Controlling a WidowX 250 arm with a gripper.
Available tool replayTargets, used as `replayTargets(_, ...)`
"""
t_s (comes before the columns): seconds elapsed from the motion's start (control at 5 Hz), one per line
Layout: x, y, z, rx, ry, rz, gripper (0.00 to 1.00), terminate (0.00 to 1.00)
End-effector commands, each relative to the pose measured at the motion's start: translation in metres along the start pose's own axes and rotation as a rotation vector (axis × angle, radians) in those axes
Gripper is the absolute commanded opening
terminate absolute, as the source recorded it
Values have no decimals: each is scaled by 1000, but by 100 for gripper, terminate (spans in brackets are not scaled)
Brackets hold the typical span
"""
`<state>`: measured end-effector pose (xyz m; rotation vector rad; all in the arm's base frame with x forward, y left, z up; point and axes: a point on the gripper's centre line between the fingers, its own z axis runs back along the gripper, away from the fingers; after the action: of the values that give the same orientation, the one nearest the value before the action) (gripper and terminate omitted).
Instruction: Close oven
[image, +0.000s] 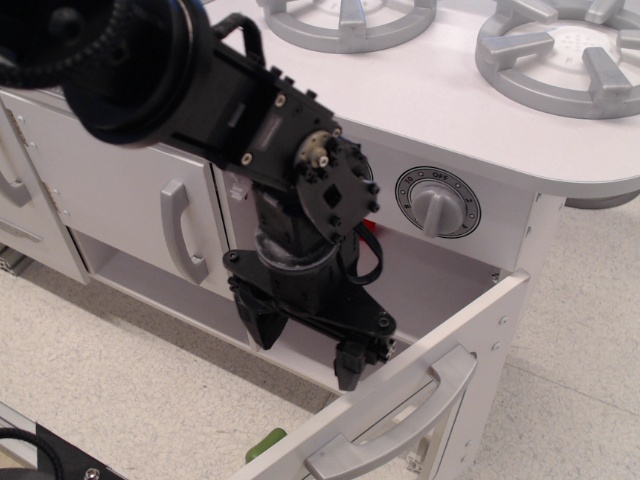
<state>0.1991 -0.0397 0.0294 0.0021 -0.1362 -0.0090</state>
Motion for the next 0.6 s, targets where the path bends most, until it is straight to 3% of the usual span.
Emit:
replayTargets(0.0, -11, -23, 1, -24, -7, -176, 100, 0)
replayTargets(0.2, -16, -23, -8, -37, -20, -197, 100, 0)
replayTargets(0.4, -17, -17, -12, -13, -29, -196, 100, 0)
